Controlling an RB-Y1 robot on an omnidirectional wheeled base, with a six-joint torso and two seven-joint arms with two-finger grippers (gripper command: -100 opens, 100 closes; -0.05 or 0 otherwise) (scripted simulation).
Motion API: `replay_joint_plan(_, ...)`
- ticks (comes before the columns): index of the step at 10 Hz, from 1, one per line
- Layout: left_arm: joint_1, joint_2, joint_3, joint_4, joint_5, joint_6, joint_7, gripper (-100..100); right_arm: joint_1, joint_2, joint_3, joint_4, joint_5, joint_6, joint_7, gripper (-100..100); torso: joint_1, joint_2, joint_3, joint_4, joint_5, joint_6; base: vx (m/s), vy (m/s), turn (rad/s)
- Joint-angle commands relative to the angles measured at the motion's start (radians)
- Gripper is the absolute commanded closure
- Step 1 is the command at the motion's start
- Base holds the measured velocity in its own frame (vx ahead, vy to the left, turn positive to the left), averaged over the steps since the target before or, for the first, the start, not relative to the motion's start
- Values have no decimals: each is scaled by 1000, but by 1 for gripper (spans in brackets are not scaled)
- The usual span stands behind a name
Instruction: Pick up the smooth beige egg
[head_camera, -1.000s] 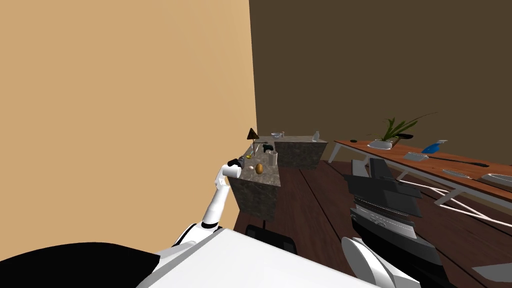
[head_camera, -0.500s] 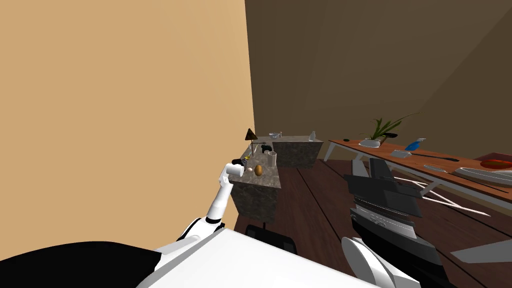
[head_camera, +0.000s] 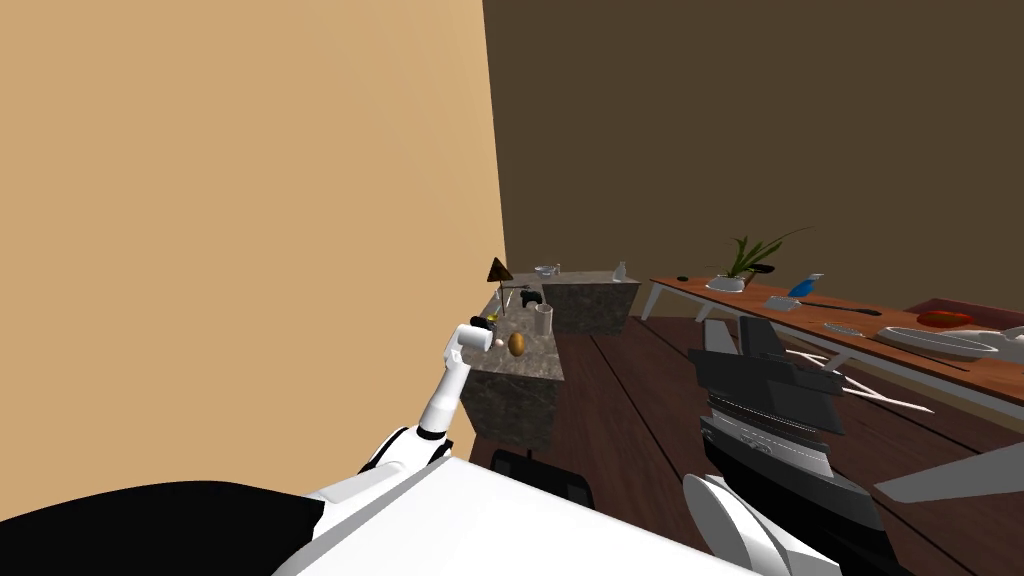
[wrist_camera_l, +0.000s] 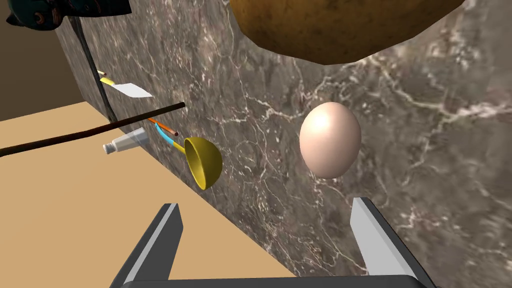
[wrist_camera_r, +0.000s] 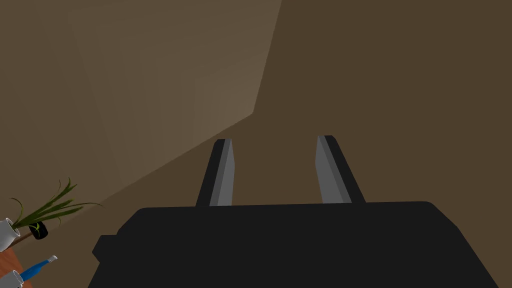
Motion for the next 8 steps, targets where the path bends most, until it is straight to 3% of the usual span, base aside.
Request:
replay_joint_plan(1, -13, 3, -15, 22, 5, 50, -2, -100, 0, 0, 0, 0, 0, 0, 0, 0, 0, 0, 0, 0, 0, 0, 41, 38, -99)
replay_joint_plan(4, -25, 4, -29, 39, 7, 103, -3, -100, 0, 0, 0, 0, 0, 0, 0, 0, 0, 0, 0, 0, 0, 0, 32, 41, -55)
replay_joint_plan(5, -34, 6, -43, 55, 9, 142, -3, -100, 0, 0, 0, 0, 0, 0, 0, 0, 0, 0, 0, 0, 0, 0, 34, 44, -69)
replay_joint_plan(6, -34, 6, -43, 55, 9, 142, -3, -100, 0, 0, 0, 0, 0, 0, 0, 0, 0, 0, 0, 0, 0, 0, 28, 36, -44)
replay_joint_plan(8, -49, 9, -67, 82, 13, 207, -5, -100, 0, 0, 0, 0, 0, 0, 0, 0, -1, 0, 0, 0, 0, 0, 38, 39, -86)
